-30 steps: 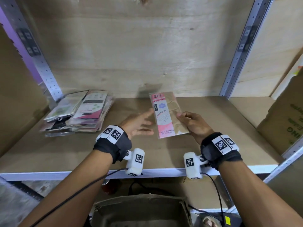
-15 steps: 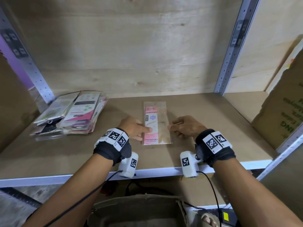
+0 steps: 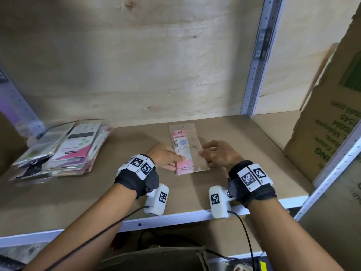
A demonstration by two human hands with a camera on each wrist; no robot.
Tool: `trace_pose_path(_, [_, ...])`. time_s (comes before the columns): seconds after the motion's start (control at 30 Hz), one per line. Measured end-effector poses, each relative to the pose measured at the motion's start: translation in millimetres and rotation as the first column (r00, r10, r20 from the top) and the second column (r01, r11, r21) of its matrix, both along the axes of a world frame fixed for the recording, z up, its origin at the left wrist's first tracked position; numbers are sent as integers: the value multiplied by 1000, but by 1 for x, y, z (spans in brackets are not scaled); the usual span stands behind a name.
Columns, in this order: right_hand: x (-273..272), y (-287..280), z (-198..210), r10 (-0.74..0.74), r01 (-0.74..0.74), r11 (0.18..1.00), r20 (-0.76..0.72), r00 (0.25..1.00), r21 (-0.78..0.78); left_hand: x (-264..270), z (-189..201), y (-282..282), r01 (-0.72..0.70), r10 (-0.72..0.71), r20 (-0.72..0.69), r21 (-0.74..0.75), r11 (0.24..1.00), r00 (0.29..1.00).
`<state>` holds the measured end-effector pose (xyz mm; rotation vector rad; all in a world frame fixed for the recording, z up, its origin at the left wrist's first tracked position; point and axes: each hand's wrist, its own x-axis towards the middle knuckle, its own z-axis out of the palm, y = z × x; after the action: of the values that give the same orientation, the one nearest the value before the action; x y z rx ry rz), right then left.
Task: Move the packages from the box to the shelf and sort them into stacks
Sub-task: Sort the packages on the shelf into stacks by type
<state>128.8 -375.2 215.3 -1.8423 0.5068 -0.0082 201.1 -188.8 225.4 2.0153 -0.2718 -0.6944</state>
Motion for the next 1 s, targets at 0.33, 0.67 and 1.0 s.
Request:
trace_pose_path(0.33, [-18,-60,-1,-129,133,977,35,991,-169,-5,1,-93,87,-89,-60,-40,995,994])
trace_pose_path(0.67, [-23,-95,-2,-220,222,936,39,975,-272,-8,2,-145,87,-105,-124,-141,986,987])
trace_pose_path(1.0, [-23,-112,-6,-237,246,940,64,969,-237,-7,-1,-164,98,-116,-123,-145,985,986])
